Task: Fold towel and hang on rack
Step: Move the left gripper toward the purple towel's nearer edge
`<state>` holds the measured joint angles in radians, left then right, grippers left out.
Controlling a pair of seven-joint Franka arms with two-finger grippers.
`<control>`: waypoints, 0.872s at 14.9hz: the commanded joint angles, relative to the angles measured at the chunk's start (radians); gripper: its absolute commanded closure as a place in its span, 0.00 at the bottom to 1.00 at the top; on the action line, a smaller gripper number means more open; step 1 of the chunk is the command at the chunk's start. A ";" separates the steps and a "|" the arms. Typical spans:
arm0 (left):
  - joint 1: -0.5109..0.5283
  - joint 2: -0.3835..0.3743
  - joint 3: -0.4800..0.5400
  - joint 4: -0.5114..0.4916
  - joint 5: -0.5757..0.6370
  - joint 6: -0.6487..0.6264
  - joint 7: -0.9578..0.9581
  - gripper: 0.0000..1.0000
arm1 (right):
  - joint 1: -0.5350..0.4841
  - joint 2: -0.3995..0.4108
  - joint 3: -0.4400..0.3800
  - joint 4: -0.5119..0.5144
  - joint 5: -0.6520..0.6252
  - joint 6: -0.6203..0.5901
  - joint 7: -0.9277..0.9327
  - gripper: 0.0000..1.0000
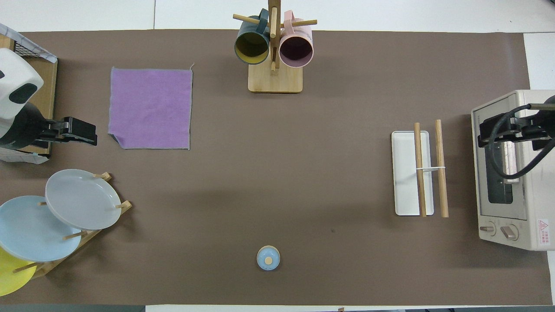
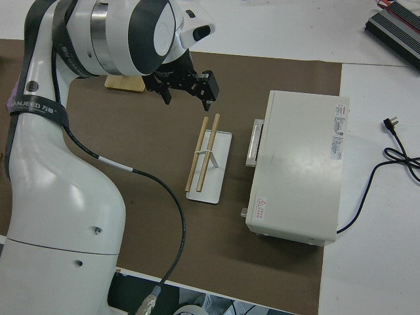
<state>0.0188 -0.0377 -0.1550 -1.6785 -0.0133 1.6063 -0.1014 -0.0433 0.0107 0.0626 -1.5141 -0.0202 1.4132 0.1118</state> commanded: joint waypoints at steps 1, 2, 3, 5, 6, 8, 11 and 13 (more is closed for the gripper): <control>0.003 -0.027 0.005 -0.024 -0.005 -0.008 0.015 0.00 | -0.009 -0.009 0.008 -0.006 0.016 0.009 -0.014 0.00; 0.001 -0.027 0.005 -0.024 -0.005 -0.005 0.012 0.00 | -0.009 -0.009 0.008 -0.006 0.016 0.009 -0.014 0.00; 0.001 -0.027 0.005 -0.024 -0.005 -0.002 0.012 0.00 | -0.009 -0.009 0.008 -0.006 0.016 0.009 -0.014 0.00; 0.004 -0.027 0.005 -0.024 -0.005 -0.005 0.012 0.00 | -0.009 -0.009 0.008 -0.006 0.016 0.007 -0.014 0.00; 0.004 -0.027 0.005 -0.024 -0.005 -0.006 0.012 0.00 | -0.009 -0.011 0.008 -0.006 0.016 0.007 -0.014 0.00; 0.004 -0.039 0.005 -0.029 -0.007 -0.041 0.003 0.00 | -0.010 -0.012 0.010 -0.011 0.017 0.007 -0.014 0.00; 0.032 -0.044 0.006 -0.050 -0.007 -0.007 -0.017 0.00 | -0.010 -0.011 0.008 -0.009 0.017 0.007 -0.014 0.00; 0.058 -0.048 0.006 -0.127 -0.007 0.093 -0.017 0.00 | -0.009 -0.012 0.009 -0.011 0.017 0.006 -0.012 0.00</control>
<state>0.0435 -0.0495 -0.1502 -1.7019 -0.0132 1.6084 -0.1157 -0.0431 0.0106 0.0636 -1.5141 -0.0202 1.4132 0.1118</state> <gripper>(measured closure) 0.000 0.000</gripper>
